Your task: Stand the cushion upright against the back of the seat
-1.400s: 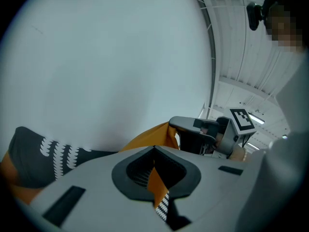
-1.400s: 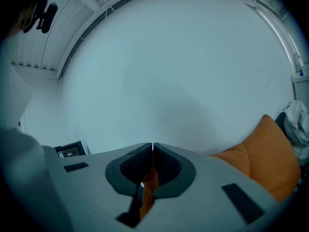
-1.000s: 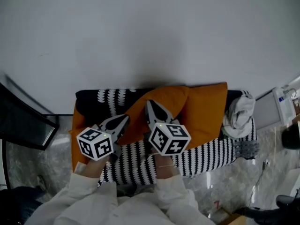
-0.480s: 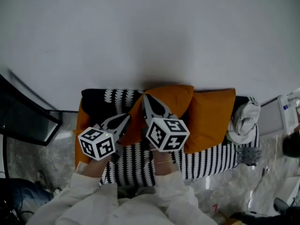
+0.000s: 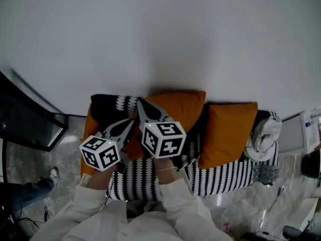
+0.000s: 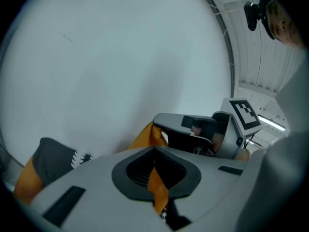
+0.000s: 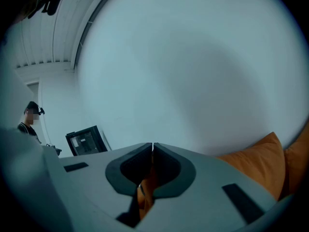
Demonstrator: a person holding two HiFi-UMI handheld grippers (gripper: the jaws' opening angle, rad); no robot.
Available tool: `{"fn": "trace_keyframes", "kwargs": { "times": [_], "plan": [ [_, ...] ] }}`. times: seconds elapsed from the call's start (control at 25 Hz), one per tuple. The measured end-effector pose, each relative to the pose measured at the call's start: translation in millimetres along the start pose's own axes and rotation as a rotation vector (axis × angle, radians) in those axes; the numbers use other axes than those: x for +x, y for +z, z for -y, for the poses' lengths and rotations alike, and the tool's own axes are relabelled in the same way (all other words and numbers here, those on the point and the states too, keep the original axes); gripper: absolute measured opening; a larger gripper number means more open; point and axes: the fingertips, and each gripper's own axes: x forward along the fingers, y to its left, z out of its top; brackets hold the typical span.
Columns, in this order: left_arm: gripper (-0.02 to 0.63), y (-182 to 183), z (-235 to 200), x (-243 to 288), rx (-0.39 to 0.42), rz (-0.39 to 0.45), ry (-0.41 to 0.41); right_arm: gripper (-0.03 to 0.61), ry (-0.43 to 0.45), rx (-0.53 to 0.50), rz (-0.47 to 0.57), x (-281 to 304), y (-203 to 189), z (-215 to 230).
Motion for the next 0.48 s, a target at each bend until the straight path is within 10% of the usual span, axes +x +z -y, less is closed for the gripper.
{"fn": "trace_keyframes", "kwargs": {
  "times": [0.48],
  "plan": [
    [0.008,-24.6,-51.2,-30.7,-0.051,-0.026,0.132,0.021,0.102,-0.072,-0.135,63.4,-52.9,-49.1]
  ]
}}
